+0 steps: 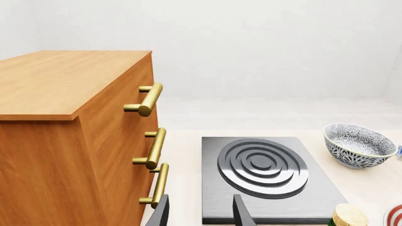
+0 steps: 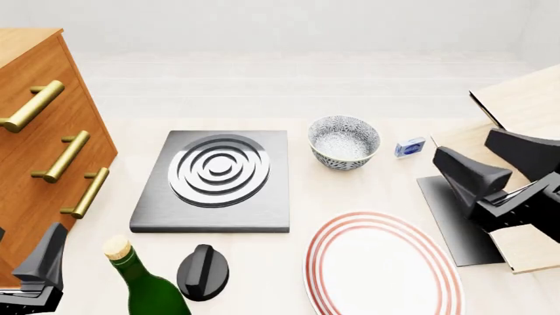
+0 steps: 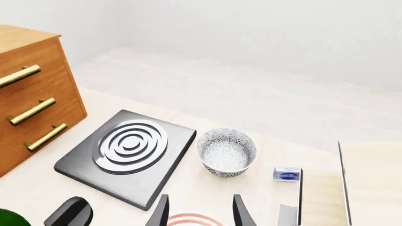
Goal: Turn on the stove.
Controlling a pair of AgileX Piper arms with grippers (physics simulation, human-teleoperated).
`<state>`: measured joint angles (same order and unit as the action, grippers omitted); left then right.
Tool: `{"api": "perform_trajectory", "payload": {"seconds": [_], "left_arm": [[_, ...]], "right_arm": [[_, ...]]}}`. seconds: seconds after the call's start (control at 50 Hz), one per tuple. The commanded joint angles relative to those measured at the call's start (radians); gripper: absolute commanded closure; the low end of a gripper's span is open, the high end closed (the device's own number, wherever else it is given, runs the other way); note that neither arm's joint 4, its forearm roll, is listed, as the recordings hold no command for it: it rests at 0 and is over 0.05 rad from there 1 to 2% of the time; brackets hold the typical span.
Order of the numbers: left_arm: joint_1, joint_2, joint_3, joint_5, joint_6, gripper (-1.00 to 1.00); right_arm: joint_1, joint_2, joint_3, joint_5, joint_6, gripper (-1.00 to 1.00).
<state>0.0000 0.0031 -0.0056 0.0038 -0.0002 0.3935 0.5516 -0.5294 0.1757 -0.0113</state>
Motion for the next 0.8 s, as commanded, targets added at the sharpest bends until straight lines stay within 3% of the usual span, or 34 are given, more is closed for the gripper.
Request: {"api": "perform_trajectory", "payload": {"seconds": [0.02, 0.16, 0.26, 0.3, 0.46, 0.54, 0.8], "left_arm": [[0.0, 0.0, 0.0, 0.0, 0.0, -1.0], [0.0, 0.0, 0.0, 0.0, 0.0, -1.0], [0.0, 0.0, 0.0, 0.0, 0.0, -1.0], [0.0, 0.0, 0.0, 0.0, 0.0, -1.0], [0.0, 0.0, 0.0, 0.0, 0.0, -1.0], [0.0, 0.0, 0.0, 0.0, 0.0, -1.0], [0.0, 0.0, 0.0, 0.0, 0.0, -1.0]], "right_arm": [[0.11, 0.157, -0.033, -0.06, -0.01, -1.0], [0.195, 0.297, -0.061, -0.116, -0.042, -1.0], [0.239, 0.38, -0.082, -0.151, -0.039, -1.0], [0.249, 0.415, -0.088, -0.166, -0.011, -1.0], [0.314, 0.515, -0.133, -0.186, -0.024, -1.0], [0.338, 0.613, -0.104, -0.288, -0.02, -1.0], [0.417, 0.705, -0.201, -0.22, 0.007, -1.0]]}}
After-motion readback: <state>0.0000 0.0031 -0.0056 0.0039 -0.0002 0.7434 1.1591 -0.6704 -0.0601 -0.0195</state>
